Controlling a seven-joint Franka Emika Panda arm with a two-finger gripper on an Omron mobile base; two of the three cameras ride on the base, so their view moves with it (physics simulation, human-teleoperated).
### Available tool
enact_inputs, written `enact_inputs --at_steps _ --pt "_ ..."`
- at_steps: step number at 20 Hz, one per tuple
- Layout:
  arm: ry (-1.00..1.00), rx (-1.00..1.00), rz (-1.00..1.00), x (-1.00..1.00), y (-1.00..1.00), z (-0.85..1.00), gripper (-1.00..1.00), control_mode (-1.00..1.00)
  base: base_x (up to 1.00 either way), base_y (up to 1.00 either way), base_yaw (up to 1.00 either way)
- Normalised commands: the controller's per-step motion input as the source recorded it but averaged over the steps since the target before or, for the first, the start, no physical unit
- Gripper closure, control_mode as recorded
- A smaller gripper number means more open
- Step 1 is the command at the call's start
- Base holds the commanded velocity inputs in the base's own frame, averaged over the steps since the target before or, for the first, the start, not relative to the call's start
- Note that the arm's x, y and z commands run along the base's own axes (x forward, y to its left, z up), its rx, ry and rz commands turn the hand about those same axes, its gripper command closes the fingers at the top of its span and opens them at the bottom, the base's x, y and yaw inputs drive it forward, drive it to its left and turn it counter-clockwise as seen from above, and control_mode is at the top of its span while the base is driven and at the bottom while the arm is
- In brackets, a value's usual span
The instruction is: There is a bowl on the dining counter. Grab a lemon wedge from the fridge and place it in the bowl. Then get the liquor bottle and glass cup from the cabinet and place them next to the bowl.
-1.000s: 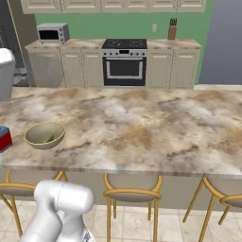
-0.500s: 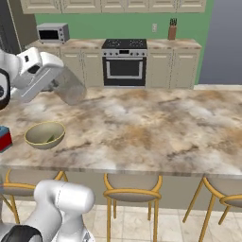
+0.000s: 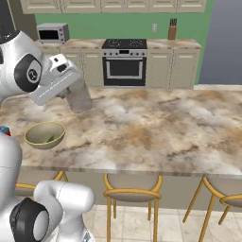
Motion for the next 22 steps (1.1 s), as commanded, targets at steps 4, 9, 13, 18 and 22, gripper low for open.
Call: enact_inputs --at_steps 4,9,13,18,22 --pt "0.08 -0.06 0.07 0.55 0.00 -0.46 1.00 -1.00 0.00 0.00 0.00" --pt "0.17 0.00 0.10 0.43 0.00 -0.63 1.00 -1.00 0.00 0.00 0.00" --pt "0.21 0.00 0.12 0.33 0.02 -0.70 1.00 -1.00 0.00 0.00 0.00" --pt "0.20 0.00 0.14 0.21 0.04 -0.67 1.00 -1.00 0.00 0.00 0.00" --pt "0.15 0.00 0.13 0.14 0.08 -0.61 1.00 -1.00 0.00 0.00 0.00"
